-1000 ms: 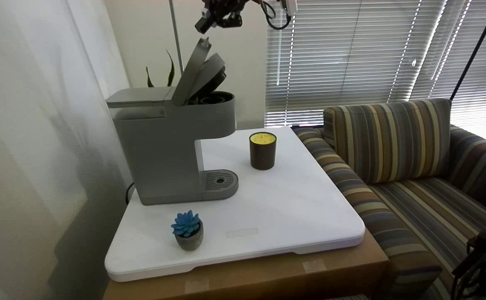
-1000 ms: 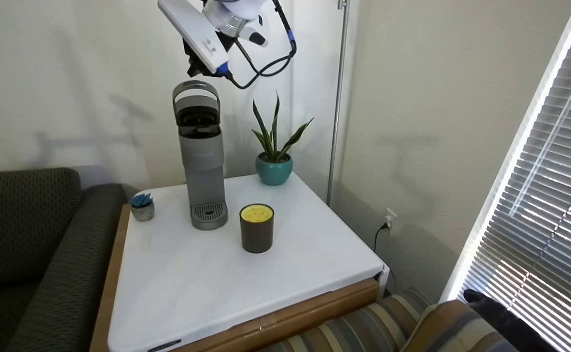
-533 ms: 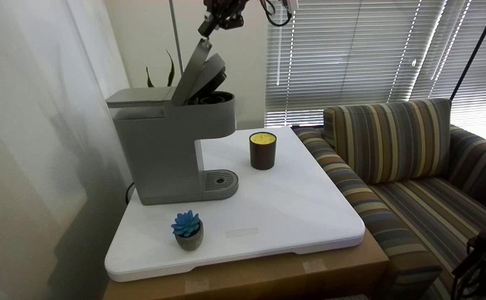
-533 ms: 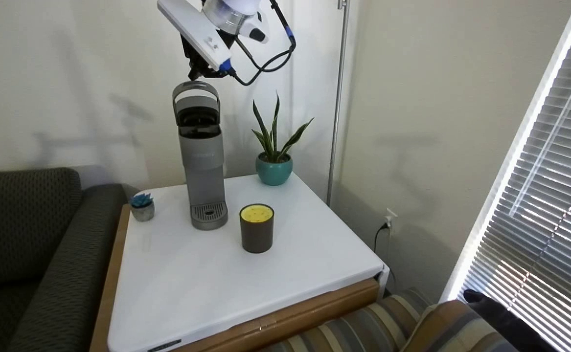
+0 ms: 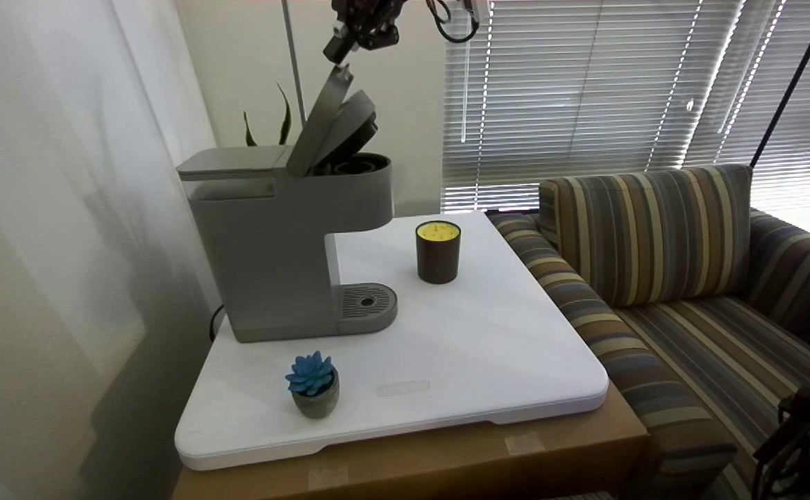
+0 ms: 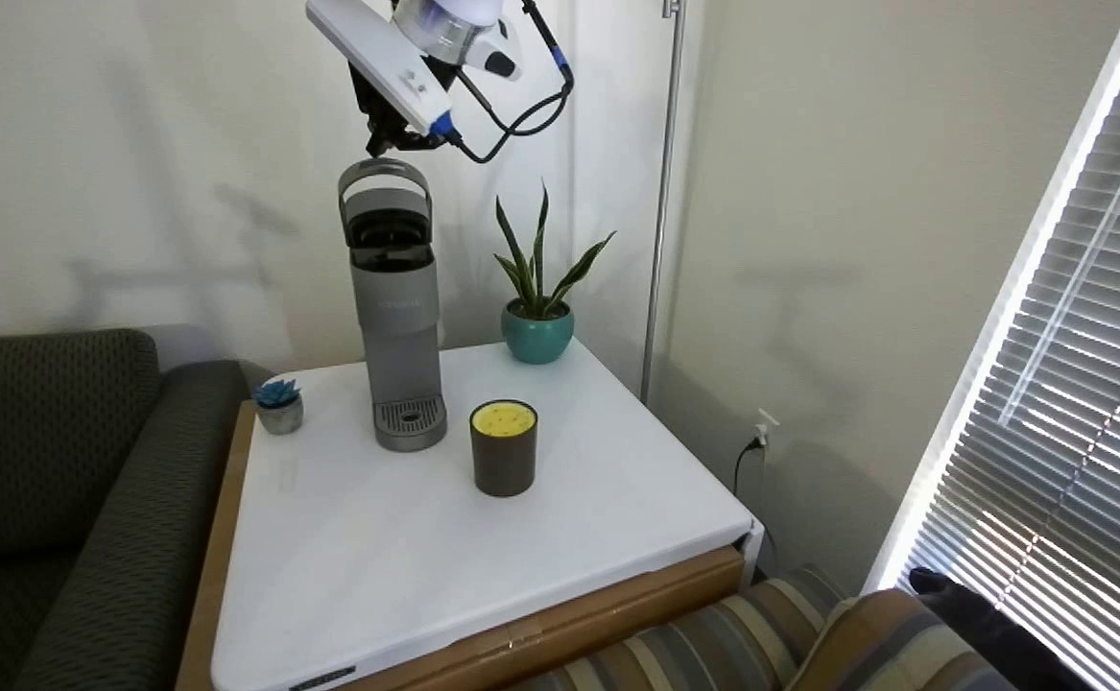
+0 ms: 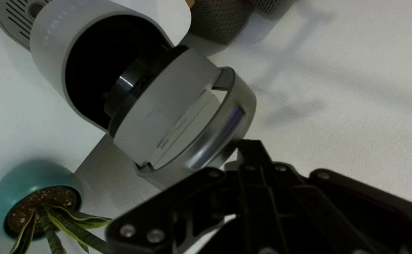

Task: Open the coffee maker then close it

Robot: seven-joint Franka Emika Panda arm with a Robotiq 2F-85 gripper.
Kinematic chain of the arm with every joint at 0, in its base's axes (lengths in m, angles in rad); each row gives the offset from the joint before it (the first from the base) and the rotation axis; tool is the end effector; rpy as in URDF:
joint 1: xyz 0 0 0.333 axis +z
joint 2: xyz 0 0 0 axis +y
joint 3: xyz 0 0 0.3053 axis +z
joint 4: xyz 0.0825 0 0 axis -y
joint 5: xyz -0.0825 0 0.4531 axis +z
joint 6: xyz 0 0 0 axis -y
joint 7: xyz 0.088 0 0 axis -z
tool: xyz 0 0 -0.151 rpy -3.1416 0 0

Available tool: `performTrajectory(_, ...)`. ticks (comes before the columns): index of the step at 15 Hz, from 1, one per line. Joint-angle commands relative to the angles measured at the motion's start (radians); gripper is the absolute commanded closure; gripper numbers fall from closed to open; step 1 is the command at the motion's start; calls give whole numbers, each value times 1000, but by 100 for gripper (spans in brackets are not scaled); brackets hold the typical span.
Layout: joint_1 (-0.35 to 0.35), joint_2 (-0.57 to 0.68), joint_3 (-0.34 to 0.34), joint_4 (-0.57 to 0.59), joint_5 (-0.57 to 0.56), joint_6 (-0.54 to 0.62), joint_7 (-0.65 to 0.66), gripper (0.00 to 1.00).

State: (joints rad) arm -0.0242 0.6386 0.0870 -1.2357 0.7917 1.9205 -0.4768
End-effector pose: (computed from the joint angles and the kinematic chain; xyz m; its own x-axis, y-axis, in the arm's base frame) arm 0.8056 0.1150 0.3627 0.9524 0.1355 0.2731 0.2885 -0.6903 -0.6635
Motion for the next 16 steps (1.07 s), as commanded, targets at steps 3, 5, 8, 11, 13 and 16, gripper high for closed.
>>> performTrajectory(3,-18,38,25,81,-43,-18,20,100)
performTrajectory(5,-18,45,27,91,-53,-25,21,100)
performTrajectory(8,-24,61,39,94,-51,-34,11,100)
performTrajectory(11,-24,81,47,105,-53,-44,18,100)
performTrajectory(13,-23,87,45,107,-62,-47,31,100)
performTrajectory(16,-25,75,40,93,-68,-34,50,100)
